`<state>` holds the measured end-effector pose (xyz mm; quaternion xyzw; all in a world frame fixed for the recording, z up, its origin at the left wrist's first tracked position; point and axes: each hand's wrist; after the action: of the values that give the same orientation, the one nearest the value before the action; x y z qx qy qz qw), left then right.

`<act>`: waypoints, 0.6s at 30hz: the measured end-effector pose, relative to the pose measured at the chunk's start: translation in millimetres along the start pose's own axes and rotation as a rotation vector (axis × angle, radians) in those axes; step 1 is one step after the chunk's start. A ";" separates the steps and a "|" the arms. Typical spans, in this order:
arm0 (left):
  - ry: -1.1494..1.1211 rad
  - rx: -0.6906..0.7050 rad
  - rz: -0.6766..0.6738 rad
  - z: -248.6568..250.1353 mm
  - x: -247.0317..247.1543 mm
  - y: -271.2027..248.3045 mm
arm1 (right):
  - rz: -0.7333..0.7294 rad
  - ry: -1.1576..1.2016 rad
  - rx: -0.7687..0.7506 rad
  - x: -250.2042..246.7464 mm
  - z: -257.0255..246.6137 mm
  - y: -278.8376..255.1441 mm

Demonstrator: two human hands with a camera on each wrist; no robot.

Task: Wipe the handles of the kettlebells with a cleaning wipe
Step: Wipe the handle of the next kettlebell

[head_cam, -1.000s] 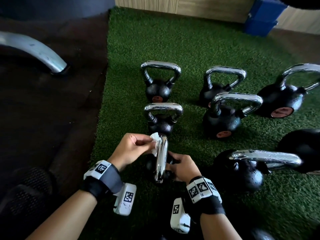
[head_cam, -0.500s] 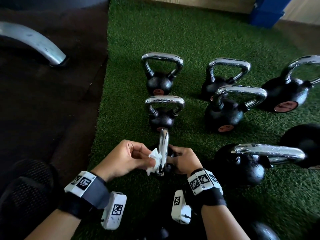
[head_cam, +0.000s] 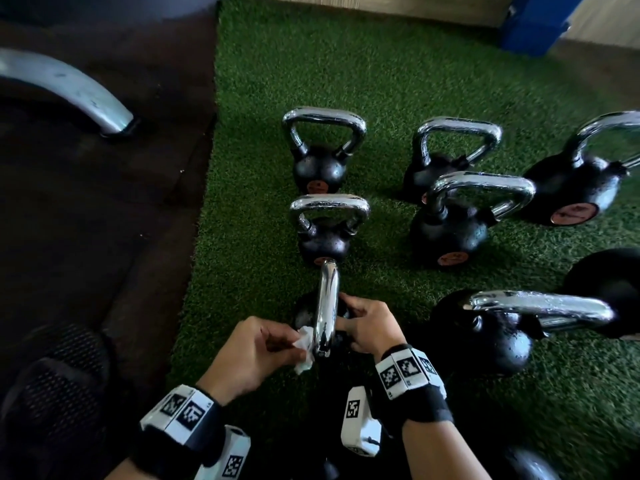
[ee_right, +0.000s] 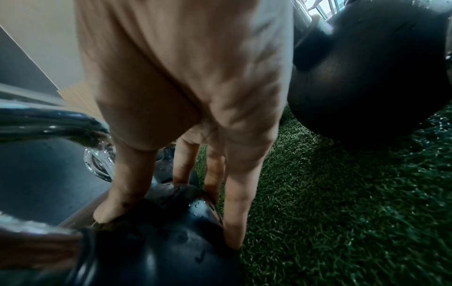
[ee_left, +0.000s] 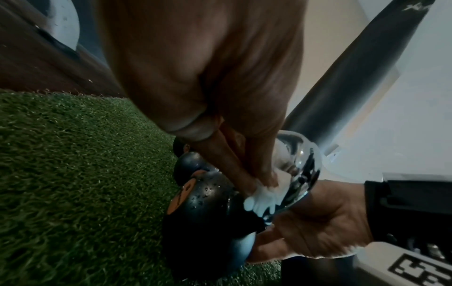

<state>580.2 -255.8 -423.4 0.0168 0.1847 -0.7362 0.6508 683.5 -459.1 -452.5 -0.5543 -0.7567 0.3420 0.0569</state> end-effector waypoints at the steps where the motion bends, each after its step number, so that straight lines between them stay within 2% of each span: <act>1: 0.013 0.004 -0.009 -0.6 -1.1 0.1 | 0.016 -0.013 -0.007 0.6 -0.5 -2.3; 4: -0.039 -0.002 -0.077 6.5 -10.4 6.2 | 0.098 -0.154 -0.097 0.8 -10.5 -18.1; 7: -0.269 -0.052 0.051 24.4 -27.4 20.7 | 0.315 -0.341 -0.199 -8.3 -32.9 -40.2; 9: -0.435 -0.055 0.116 35.8 -39.0 26.9 | 0.418 -0.275 -0.386 -17.8 -51.7 -55.8; 11: -0.548 -0.040 0.102 48.4 -45.3 28.7 | 0.361 -0.133 -0.595 -23.1 -71.9 -71.1; 13: -0.608 -0.047 0.051 59.6 -45.2 29.3 | 0.217 -0.054 -0.719 -21.1 -88.2 -83.6; 15: -0.641 -0.073 0.021 67.2 -41.1 30.3 | 0.130 -0.035 -0.784 -16.1 -96.6 -88.7; 18: -0.722 -0.086 0.045 71.8 -35.0 30.6 | 0.118 0.022 -0.812 -14.7 -99.0 -90.2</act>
<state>630.5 -246.2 -354.9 -0.2677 -0.0266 -0.6717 0.6902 663.0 -440.7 -320.6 -0.5778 -0.7964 0.0125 -0.1781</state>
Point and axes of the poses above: each hand's wrist, its own y-axis towards the middle knuckle, its own x-axis out of the palm, z = x × y, and after that the axes turned 2 degrees about y, right-handed
